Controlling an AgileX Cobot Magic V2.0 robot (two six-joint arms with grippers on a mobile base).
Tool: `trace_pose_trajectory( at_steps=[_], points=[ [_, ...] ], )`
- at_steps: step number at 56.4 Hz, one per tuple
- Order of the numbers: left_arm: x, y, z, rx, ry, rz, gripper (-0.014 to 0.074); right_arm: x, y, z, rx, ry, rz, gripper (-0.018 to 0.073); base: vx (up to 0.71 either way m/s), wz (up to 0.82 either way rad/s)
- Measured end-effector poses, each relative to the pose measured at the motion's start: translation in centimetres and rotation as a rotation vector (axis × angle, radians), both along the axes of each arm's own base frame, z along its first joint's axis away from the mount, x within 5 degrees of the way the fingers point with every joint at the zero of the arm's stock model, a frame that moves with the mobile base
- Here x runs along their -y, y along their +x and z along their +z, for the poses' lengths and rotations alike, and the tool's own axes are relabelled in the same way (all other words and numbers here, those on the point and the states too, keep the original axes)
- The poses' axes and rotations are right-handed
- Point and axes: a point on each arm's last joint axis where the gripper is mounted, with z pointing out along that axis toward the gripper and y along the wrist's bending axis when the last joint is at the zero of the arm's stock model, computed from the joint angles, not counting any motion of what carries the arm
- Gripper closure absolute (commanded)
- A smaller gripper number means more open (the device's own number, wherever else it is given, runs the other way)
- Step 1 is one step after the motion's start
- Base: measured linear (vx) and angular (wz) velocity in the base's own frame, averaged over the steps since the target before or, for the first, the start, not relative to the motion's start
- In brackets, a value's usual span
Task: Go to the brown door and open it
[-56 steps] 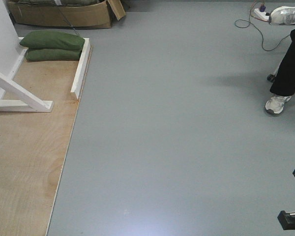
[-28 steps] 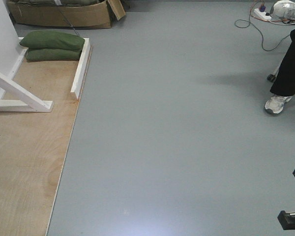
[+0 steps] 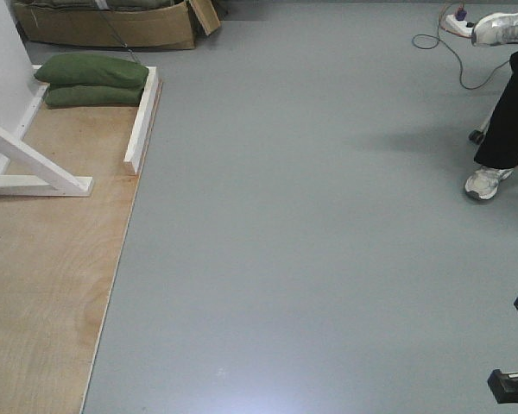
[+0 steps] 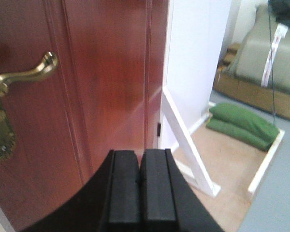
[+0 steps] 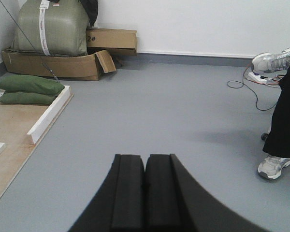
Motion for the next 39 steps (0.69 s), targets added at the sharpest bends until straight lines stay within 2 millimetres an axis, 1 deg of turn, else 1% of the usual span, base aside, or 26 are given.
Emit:
trace_pose_trajectory(
  at_steps=[11, 17, 23, 29, 36, 39],
  points=[
    [-2.3, 3.1, -3.0, -0.107, -0.081, 0.0, 0.06, 0.0, 0.0, 0.0, 0.0, 0.0, 0.0, 0.0559, 0.0, 0.0],
    [-3.1, 4.0, -4.2, -0.147, -0.112, 0.001, 0.06, 0.0, 0.0, 0.0, 0.0, 0.0, 0.0, 0.0559, 0.0, 0.0],
    [-3.4, 3.9, -4.5, -0.168, -0.132, 0.016, 0.06, 0.0, 0.0, 0.0, 0.0, 0.0, 0.0, 0.0559, 0.0, 0.0],
    [-3.3, 3.3, -4.6, -0.193, -0.152, 0.027, 0.06, 0.0, 0.0, 0.0, 0.0, 0.0, 0.0, 0.0559, 0.0, 0.0],
    [-3.2, 2.9, -4.4, -0.196, -0.155, 0.033, 0.06, 0.0, 0.0, 0.0, 0.0, 0.0, 0.0, 0.0559, 0.0, 0.0],
    [-3.4, 2.8, -3.9, -0.175, -0.141, 0.043, 0.06, 0.0, 0.0, 0.0, 0.0, 0.0, 0.0, 0.0559, 0.0, 0.0]
  ],
)
